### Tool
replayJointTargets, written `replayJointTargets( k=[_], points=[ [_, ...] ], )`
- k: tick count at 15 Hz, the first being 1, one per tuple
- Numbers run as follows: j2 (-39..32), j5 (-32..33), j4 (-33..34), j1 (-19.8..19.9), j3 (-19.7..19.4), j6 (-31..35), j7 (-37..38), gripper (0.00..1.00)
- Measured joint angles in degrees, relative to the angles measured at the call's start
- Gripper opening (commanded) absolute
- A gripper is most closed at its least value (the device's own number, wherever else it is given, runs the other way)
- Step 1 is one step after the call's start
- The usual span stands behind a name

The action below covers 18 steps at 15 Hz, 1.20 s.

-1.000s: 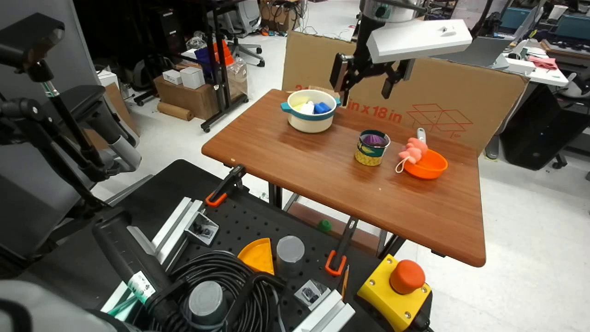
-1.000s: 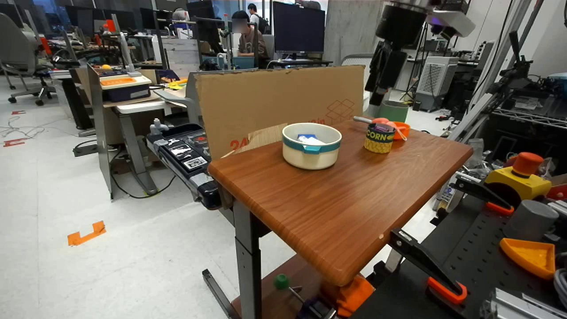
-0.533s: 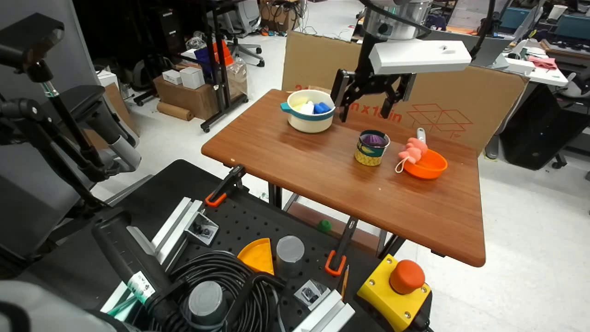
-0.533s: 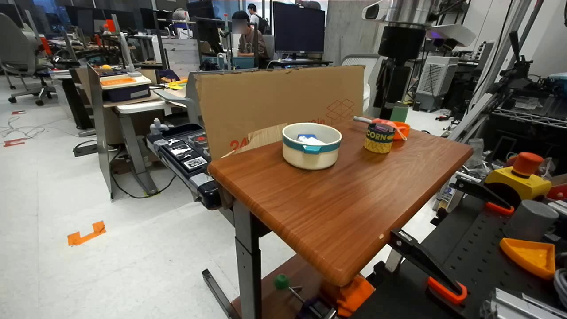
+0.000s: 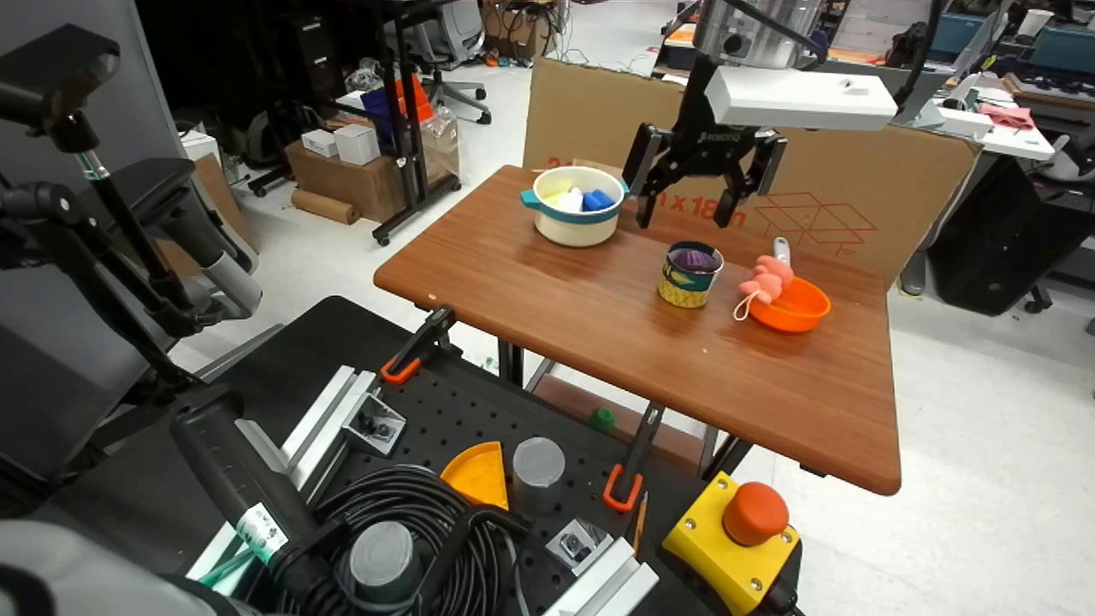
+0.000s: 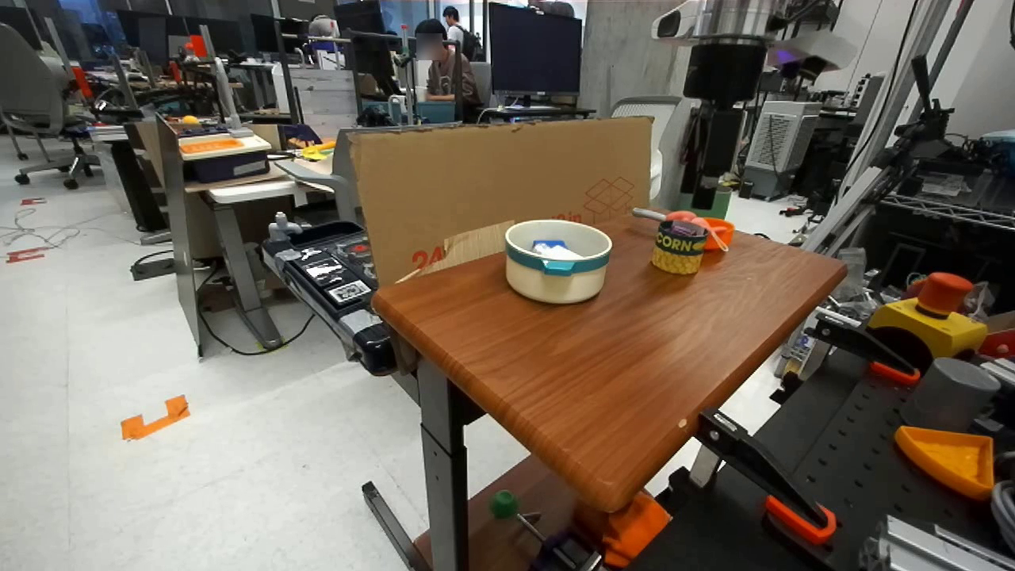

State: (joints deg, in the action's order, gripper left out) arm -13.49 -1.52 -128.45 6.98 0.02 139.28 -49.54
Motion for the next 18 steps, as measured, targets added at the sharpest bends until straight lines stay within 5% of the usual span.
replayJointTargets(
  k=[18],
  points=[
    [-4.1, 1.5, 1.3, -1.0, 0.5, -5.0, 0.8, 1.00]
  ],
)
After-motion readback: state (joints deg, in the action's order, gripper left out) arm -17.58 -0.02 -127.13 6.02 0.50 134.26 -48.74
